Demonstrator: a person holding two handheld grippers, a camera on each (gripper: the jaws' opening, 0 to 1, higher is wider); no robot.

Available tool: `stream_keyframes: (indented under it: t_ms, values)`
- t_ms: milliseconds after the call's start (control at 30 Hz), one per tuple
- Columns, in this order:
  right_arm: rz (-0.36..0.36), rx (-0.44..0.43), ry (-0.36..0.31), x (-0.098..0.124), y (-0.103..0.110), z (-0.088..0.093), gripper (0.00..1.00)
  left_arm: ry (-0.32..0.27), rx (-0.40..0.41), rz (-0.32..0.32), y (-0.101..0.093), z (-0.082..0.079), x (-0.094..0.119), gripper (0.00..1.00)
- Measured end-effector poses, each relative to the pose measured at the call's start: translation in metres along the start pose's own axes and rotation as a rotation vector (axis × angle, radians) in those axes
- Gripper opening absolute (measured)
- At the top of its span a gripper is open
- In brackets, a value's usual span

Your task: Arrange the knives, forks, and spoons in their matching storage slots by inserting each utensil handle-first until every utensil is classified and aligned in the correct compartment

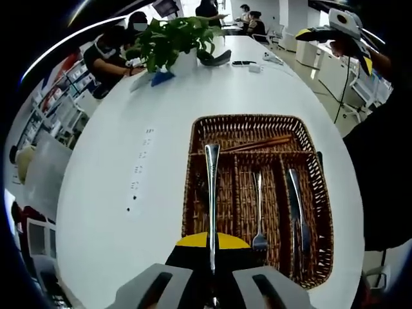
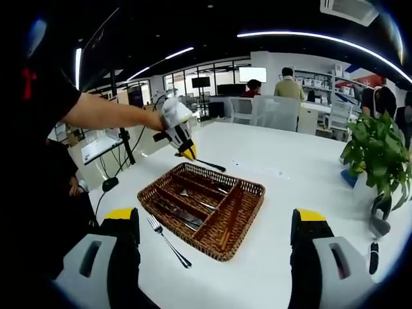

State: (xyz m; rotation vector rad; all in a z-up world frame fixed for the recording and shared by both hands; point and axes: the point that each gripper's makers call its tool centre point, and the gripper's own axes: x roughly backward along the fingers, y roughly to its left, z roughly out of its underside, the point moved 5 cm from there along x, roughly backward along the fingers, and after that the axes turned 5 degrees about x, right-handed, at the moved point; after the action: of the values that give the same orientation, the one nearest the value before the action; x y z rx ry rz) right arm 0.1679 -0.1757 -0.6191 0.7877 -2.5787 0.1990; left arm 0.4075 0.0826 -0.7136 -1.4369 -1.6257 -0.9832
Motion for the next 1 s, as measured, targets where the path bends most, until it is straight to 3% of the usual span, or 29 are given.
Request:
stream_keyframes:
  t_ms: [400, 567, 1000]
  values:
    - [-0.007, 0.001, 0.03, -0.005, 0.003, 0.005, 0.99, -0.02, 0.014, 0.041, 0.003, 0.02, -0.028, 0.0]
    - [-0.012, 0.002, 0.044, -0.006, 0.004, 0.005, 0.99, -0.021, 0.015, 0.048, -0.005, 0.023, -0.039, 0.0]
    - [-0.009, 0.016, 0.075, -0.003, 0.0, 0.005, 0.99, -0.013, 0.016, 0.083, -0.004, 0.032, -0.068, 0.0]
